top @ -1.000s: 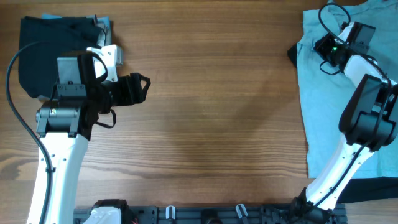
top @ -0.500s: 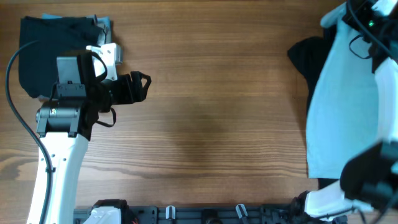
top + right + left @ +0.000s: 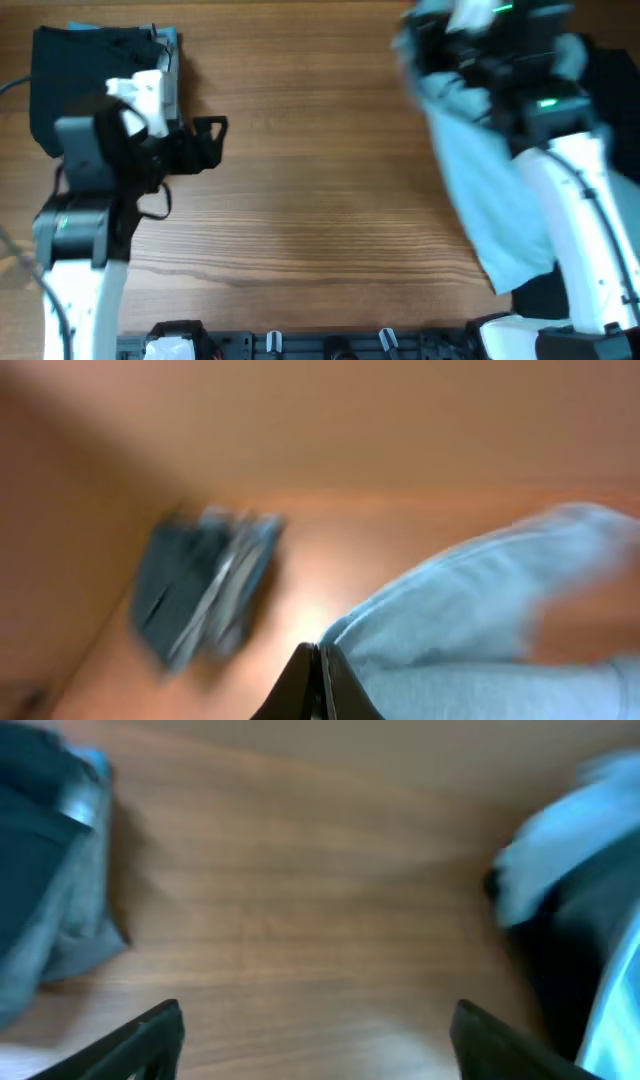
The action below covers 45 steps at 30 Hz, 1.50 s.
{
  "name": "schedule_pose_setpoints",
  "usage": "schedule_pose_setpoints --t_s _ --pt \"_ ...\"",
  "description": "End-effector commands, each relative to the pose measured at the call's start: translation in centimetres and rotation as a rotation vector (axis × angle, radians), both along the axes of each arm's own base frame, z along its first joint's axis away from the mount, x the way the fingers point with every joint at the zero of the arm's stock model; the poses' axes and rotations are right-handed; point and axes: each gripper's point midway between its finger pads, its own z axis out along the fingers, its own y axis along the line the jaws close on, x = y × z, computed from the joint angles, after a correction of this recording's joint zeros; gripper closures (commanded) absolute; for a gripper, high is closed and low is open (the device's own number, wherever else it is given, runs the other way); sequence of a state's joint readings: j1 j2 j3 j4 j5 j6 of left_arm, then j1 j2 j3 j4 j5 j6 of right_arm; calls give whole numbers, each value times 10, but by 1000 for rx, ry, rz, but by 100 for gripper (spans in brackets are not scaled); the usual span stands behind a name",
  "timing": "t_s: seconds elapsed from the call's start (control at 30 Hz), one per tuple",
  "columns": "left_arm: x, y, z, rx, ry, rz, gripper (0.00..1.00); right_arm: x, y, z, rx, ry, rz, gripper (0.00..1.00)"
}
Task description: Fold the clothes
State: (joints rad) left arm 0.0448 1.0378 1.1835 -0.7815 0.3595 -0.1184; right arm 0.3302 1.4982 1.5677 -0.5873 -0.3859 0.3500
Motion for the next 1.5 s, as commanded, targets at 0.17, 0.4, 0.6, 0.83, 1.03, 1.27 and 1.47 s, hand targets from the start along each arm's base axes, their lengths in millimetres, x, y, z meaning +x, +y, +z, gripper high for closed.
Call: schedule_pose_setpoints --t_s 0.17,0.4,0.6,0.83,1.03,1.27,1.47 --pt "-35 33 62 32 -221 134 5 -116 136 -29 -199 -13 307 8" --pt "-31 32 56 28 -199 122 3 -75 71 -10 -252 -51 -20 1" --pt "8 -2 2 15 -7 -10 9 -40 -17 17 -123 -8 -268 5" --pt "58 -78 -106 147 192 -329 5 -33 -63 14 -38 87 -290 10" --pt "106 -121 -197 233 208 -457 14 -41 -78 -4 -59 176 -294 11" --pt "139 -151 -244 234 130 -491 31 -54 -81 -19 -110 239 -283 10" --pt "150 -154 -272 241 123 -487 39 -57 -82 -22 -118 255 -283 10"
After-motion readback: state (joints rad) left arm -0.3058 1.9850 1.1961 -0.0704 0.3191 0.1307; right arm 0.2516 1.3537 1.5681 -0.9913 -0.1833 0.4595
